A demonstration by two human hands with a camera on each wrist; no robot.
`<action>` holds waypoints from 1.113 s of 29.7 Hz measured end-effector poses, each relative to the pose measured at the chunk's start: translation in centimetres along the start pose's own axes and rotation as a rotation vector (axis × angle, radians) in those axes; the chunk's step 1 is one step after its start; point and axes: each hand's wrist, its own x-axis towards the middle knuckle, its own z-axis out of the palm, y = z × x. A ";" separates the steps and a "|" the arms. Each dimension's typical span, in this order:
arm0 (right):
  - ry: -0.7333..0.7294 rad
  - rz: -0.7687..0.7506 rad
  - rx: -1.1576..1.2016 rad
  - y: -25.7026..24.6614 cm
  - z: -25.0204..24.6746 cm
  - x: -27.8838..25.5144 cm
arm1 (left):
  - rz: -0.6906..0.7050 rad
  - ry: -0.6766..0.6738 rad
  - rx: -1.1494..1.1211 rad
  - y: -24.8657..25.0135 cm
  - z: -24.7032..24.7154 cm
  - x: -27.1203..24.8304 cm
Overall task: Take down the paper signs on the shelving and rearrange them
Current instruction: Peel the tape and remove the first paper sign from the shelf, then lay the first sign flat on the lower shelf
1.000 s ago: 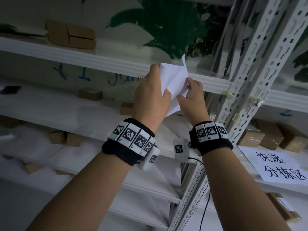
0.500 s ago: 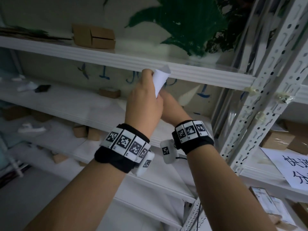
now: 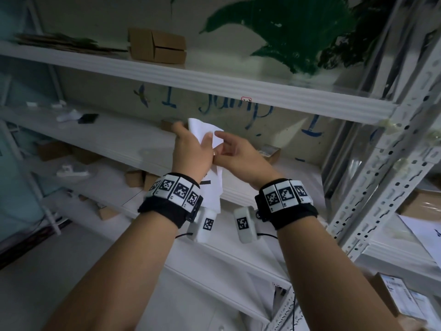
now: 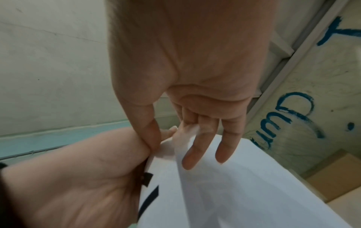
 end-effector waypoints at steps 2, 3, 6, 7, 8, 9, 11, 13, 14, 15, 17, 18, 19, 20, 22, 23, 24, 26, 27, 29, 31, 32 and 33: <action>0.005 -0.019 -0.018 0.0 0.5 0.1 | -0.039 -0.017 -0.007 -0.6 -0.5 0.0; 0.005 -0.031 -0.019 -0.1 0.7 0.2 | -0.056 -0.031 -0.004 -1.0 -0.8 0.0; 0.022 -0.063 0.003 -0.9 1.4 0.4 | -0.081 -0.080 0.044 -2.2 -1.7 -0.1; 0.033 -0.081 0.004 -1.1 1.4 0.5 | -0.086 -0.096 0.069 -2.5 -1.9 -0.3; 0.042 -0.102 0.004 -1.6 1.6 0.6 | -0.092 -0.099 0.098 -2.9 -2.2 -0.4; 0.051 -0.127 0.005 -2.0 1.7 0.9 | -0.088 -0.091 0.136 -3.2 -2.5 -0.5; 0.061 -0.155 -0.003 -3.1 1.8 1.6 | -0.029 -0.063 0.238 -3.9 -2.8 -0.9; 0.076 -0.161 -0.039 -4.3 2.0 2.5 | 0.018 -0.044 0.312 -4.6 -3.1 -1.3; 0.090 -0.160 -0.053 -5.0 2.1 2.9 | 0.019 -0.049 0.331 -5.1 -3.1 -1.4; 0.109 -0.163 -0.058 -5.8 2.0 3.1 | 0.013 -0.059 0.340 -5.5 -3.2 -1.6; 0.152 -0.183 0.007 -7.0 1.7 3.3 | -0.033 -0.099 0.294 -6.5 -2.9 -1.8; 0.177 -0.192 0.065 -7.5 1.5 3.2 | -0.084 -0.133 0.210 -6.9 -2.8 -1.8; 0.211 -0.190 0.113 -7.6 1.2 3.2 | -0.148 -0.169 0.090 -7.4 -2.6 -1.7; 0.247 -0.177 0.144 -7.5 1.0 3.2 | -0.218 -0.198 -0.047 -8.1 -2.3 -1.5; 0.323 -0.149 0.179 -6.7 0.3 3.1 | -0.365 -0.214 -0.272 -9.0 -1.7 -1.1; 0.361 -0.132 0.183 -5.9 -0.1 3.2 | -0.433 -0.214 -0.346 -9.5 -1.4 -0.8; 0.398 -0.108 0.167 -5.1 -0.4 3.2 | -0.491 -0.222 -0.405 -9.7 -1.2 -0.6; 0.457 -0.043 0.101 -3.5 -0.9 3.2 | -0.565 -0.229 -0.503 -10.3 -0.6 0.1; 0.488 -0.006 0.064 -2.7 -1.2 3.1 | -0.585 -0.209 -0.554 -10.6 -0.4 0.5; 0.541 0.063 -0.003 -0.9 -1.6 2.7 | -0.594 -0.141 -0.638 -11.4 0.0 1.0; 0.600 0.094 -0.063 1.1 -2.1 2.5 | -0.540 -0.063 -0.655 -11.9 0.3 1.3; 0.626 0.103 -0.096 2.1 -2.3 2.3 | -0.502 -0.025 -0.657 -12.2 0.5 1.5; 0.648 0.112 -0.134 3.3 -2.6 2.2 | -0.463 0.010 -0.665 -12.5 0.8 1.6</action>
